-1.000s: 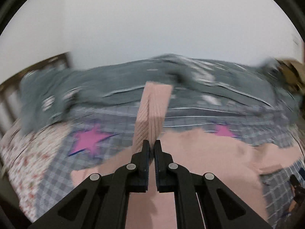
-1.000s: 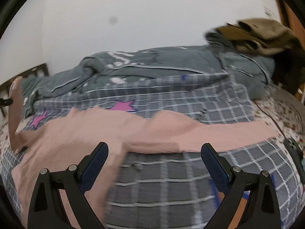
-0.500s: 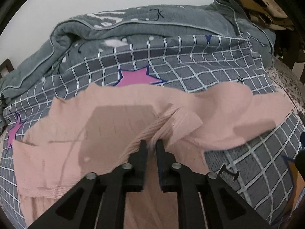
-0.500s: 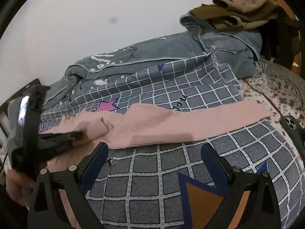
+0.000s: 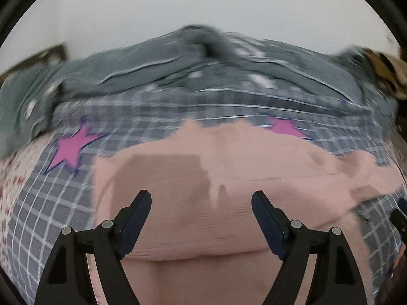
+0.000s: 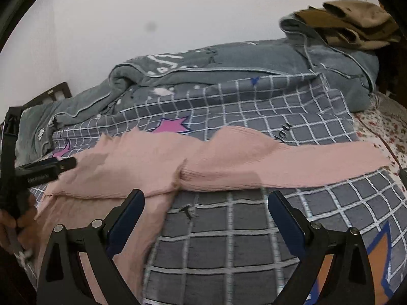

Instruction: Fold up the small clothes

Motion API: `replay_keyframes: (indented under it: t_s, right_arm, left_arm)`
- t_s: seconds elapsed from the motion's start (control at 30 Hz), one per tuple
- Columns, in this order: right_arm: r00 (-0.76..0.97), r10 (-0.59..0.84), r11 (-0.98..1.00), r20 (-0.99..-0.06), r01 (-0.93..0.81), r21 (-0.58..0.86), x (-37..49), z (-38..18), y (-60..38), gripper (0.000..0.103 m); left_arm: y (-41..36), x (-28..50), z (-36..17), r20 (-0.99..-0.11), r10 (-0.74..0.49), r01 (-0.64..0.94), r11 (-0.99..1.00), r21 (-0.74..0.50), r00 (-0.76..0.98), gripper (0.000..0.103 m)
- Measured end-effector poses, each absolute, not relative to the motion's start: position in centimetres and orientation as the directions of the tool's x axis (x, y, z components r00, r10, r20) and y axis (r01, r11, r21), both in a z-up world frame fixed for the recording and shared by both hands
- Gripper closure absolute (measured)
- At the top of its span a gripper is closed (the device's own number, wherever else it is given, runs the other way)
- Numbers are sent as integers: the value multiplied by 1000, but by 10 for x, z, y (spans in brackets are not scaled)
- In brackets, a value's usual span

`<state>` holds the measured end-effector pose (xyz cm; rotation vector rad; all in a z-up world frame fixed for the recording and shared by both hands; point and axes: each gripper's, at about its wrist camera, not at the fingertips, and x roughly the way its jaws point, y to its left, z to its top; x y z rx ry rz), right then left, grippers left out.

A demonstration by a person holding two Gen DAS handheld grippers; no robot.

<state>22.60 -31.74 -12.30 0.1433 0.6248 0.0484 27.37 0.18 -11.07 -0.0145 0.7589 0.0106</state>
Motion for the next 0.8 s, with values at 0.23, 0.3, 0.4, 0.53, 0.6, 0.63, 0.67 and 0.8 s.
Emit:
replay_keyframes:
  t_s: [0.23, 0.3, 0.4, 0.53, 0.6, 0.63, 0.67, 0.8]
  right_arm:
    - [788, 79, 995, -610, -23, 100, 236, -131, -296, 7]
    - [788, 71, 996, -612, -19, 92, 238, -134, -294, 7]
    - [778, 32, 995, -628, 36, 96, 242, -140, -297, 8]
    - [780, 71, 988, -622, 33, 154, 241, -137, -305, 10]
    - [786, 66, 986, -615, 42, 159, 240, -137, -309, 10]
    - [786, 52, 986, -616, 59, 158, 240, -136, -312, 10]
    - [782, 46, 984, -621, 70, 161, 241, -135, -314, 12]
    - [784, 84, 975, -615, 64, 214, 237, -131, -323, 13]
  left_arm:
    - [57, 280, -163, -756, 33, -37, 999, 11, 654, 22]
    - [53, 272, -168, -718, 53, -21, 998, 53, 694, 22]
    - [46, 267, -171, -695, 85, -26, 995, 95, 714, 22]
    - [53, 266, -173, -692, 67, -41, 998, 54, 718, 17]
    - [58, 269, -174, -697, 72, -57, 997, 44, 714, 12]
    - [59, 271, -175, -701, 74, -67, 997, 38, 709, 10]
    - [60, 271, -175, -704, 72, -72, 997, 30, 707, 10]
    - [64, 269, -178, -709, 60, -82, 997, 3, 703, 8]
